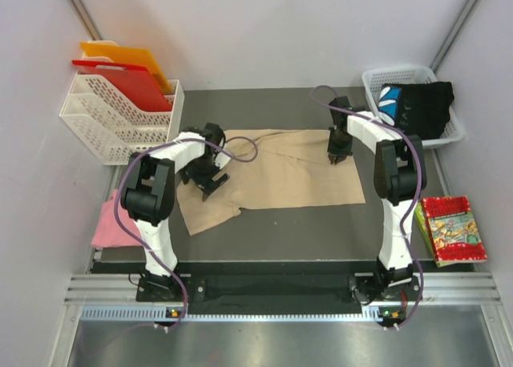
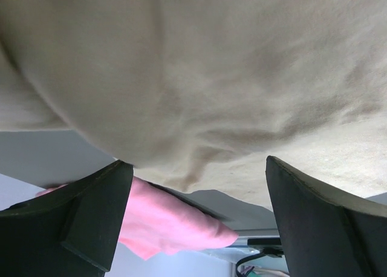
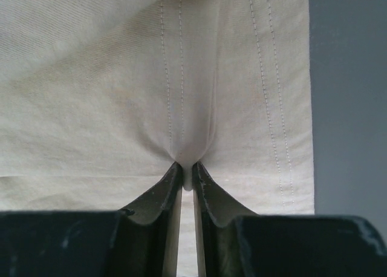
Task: Fold and stack the t-shirts
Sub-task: Fold the tshirt
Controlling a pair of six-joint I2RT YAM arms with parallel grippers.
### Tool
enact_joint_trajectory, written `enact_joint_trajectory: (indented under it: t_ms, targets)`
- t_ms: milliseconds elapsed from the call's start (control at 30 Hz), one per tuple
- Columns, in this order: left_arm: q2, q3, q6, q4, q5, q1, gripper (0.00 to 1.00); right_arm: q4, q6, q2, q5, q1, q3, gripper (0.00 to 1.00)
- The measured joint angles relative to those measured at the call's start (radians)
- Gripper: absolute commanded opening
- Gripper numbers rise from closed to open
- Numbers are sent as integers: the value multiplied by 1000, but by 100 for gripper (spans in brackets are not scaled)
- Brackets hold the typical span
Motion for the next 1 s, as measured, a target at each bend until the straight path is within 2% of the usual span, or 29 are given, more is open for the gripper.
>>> enact_joint_trajectory:
  t_ms: [567, 1000]
  targets:
    - [-24, -97, 2, 61, -5, -1, 95, -28, -16, 0, 21, -32, 31, 15]
    - [-86, -168, 21, 135, -11, -3, 95, -37, -29, 0, 29, -175, 64, 15]
